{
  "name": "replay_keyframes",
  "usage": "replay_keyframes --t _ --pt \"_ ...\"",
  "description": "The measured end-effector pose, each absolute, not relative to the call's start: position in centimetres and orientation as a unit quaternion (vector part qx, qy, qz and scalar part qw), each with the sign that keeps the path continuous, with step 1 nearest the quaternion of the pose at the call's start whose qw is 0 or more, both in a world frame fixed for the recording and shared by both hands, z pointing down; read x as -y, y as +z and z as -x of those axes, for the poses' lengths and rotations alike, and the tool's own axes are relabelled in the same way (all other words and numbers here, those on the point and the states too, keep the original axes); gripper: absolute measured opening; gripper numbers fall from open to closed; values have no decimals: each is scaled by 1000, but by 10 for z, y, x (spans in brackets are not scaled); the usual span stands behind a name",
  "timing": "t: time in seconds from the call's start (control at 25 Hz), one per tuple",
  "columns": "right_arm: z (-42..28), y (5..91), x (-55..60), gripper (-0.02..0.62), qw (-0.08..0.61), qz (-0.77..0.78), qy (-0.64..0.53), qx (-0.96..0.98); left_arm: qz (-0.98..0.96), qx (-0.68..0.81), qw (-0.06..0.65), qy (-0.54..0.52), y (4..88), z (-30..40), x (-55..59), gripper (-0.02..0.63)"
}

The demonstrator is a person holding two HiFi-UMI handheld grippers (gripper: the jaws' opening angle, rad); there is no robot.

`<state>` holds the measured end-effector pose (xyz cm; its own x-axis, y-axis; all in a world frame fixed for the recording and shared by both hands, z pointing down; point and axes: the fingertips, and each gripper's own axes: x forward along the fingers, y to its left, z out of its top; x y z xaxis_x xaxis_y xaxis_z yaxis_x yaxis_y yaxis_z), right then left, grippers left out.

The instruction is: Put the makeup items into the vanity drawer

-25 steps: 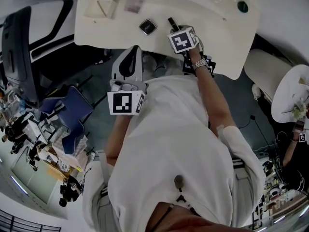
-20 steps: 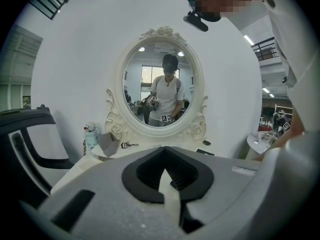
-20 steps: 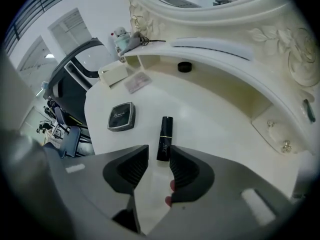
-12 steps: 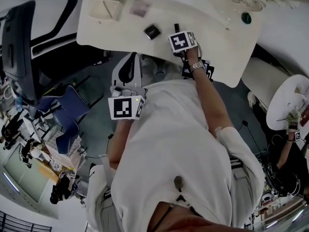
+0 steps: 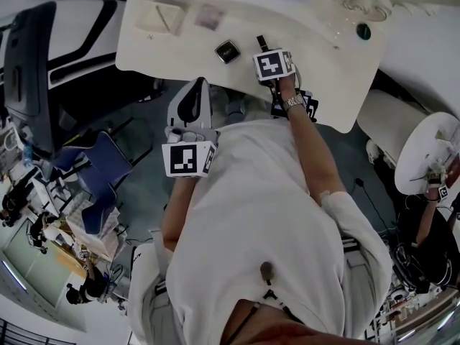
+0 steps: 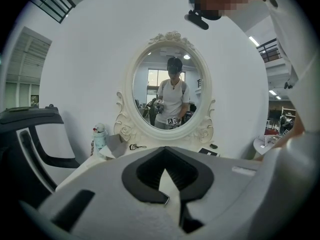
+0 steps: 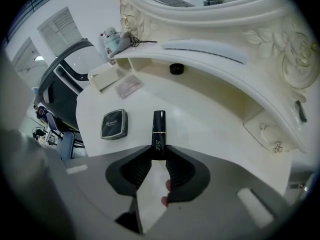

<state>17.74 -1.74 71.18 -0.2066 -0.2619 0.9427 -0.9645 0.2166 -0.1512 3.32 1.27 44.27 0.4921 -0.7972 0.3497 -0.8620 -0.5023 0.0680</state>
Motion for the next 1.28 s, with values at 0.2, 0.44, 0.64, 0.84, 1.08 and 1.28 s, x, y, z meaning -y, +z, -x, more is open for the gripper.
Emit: replay_keyframes --t 0.2,0.44,0.64,0.84,1.08,1.28 --pt "-180 694 16 97 408 -479 406 663 -865 471 115 131 440 -36 -10 6" --pt "-174 670 16 97 389 -498 388 670 -874 456 116 120 439 -26 -2 6" --pt "-157 645 19 97 372 -511 376 678 -882 444 118 106 436 -8 11 6" --pt "-127 608 28 97 353 -526 360 685 -887 435 122 91 431 25 34 6" --pt "-88 574 50 98 348 -540 331 691 -889 434 128 75 432 68 64 6" --pt "-56 558 63 97 345 -532 328 700 -889 433 132 68 434 99 87 6"
